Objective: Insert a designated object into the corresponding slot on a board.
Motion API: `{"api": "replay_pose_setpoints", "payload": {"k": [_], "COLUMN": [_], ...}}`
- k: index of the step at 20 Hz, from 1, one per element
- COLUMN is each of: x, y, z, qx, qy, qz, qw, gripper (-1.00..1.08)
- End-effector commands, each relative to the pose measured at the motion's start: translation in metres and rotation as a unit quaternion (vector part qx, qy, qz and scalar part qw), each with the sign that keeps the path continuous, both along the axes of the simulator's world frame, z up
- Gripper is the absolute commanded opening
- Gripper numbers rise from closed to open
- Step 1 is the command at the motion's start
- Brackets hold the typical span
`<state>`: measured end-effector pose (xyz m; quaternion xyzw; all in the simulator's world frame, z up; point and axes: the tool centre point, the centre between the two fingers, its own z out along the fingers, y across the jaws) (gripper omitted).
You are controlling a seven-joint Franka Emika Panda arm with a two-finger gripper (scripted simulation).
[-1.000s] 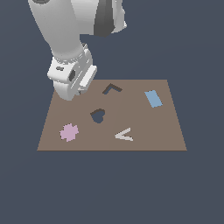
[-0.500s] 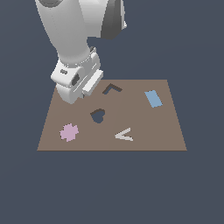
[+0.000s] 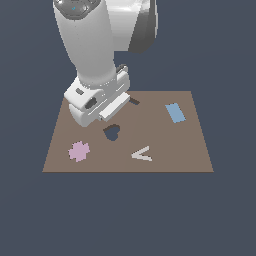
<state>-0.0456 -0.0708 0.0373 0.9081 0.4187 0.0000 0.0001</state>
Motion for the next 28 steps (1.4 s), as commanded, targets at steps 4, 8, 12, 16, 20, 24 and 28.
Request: {"api": "replay_pose_setpoints", "payload": {"k": [4, 8, 12, 16, 20, 24, 28], "x": [0.027, 0.043, 0.056, 0.066, 0.070, 0.070, 0.071], "y": [0.014, 0.020, 0.023, 0.024, 0.024, 0.024, 0.023], "z": [0.002, 0.002, 0.003, 0.003, 0.003, 0.003, -0.005], "qx": [0.000, 0.000, 0.000, 0.000, 0.000, 0.000, 0.000], "qy": [0.000, 0.000, 0.000, 0.000, 0.000, 0.000, 0.000], "qz": [-0.074, -0.117, -0.149, -0.172, -0.183, -0.182, -0.184], "qw": [0.9972, 0.9932, 0.9888, 0.9851, 0.9831, 0.9833, 0.9829], "gripper": [-1.00, -1.00, -1.00, -1.00, -1.00, -1.00, -1.00]}}
